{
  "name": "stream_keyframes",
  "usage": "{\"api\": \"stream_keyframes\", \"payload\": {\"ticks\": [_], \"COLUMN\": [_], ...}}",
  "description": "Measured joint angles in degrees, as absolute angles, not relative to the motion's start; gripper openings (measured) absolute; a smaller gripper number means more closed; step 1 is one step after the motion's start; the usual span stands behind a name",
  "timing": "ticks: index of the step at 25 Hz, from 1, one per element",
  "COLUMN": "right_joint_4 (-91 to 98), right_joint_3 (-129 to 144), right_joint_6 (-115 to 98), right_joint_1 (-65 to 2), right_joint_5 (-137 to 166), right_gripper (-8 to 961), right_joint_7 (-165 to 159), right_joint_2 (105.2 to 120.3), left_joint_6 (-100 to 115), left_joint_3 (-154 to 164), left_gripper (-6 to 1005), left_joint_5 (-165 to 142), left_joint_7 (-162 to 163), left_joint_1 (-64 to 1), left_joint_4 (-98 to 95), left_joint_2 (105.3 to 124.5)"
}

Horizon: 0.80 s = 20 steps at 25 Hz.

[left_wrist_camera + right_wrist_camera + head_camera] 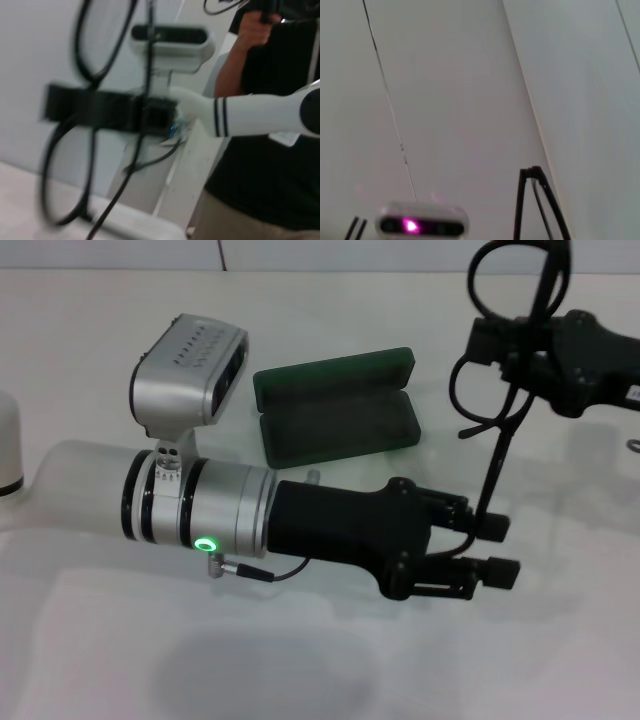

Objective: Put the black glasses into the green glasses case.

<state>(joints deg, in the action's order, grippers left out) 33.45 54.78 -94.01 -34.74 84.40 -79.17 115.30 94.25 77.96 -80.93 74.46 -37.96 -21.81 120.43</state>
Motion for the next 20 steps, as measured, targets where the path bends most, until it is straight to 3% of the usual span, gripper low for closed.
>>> {"api": "stream_keyframes", "payload": {"ticks": [20], "right_joint_4": [32.4], "right_joint_3": [64.6], "right_joint_6": [-87.1], "right_joint_1": [-35.7], "right_joint_5": [91.8], "right_gripper": [159], "right_joint_7": [-79.0], "right_joint_2": [115.5], "left_joint_6": [96.9], "left_joint_3": [77.2], "left_gripper": [506], "left_joint_5": [-75.3], "left_joint_7": [73.9], "left_joint_1": [-37.6], "left_joint_4": [-22.9], "left_joint_2": [119.38]}}
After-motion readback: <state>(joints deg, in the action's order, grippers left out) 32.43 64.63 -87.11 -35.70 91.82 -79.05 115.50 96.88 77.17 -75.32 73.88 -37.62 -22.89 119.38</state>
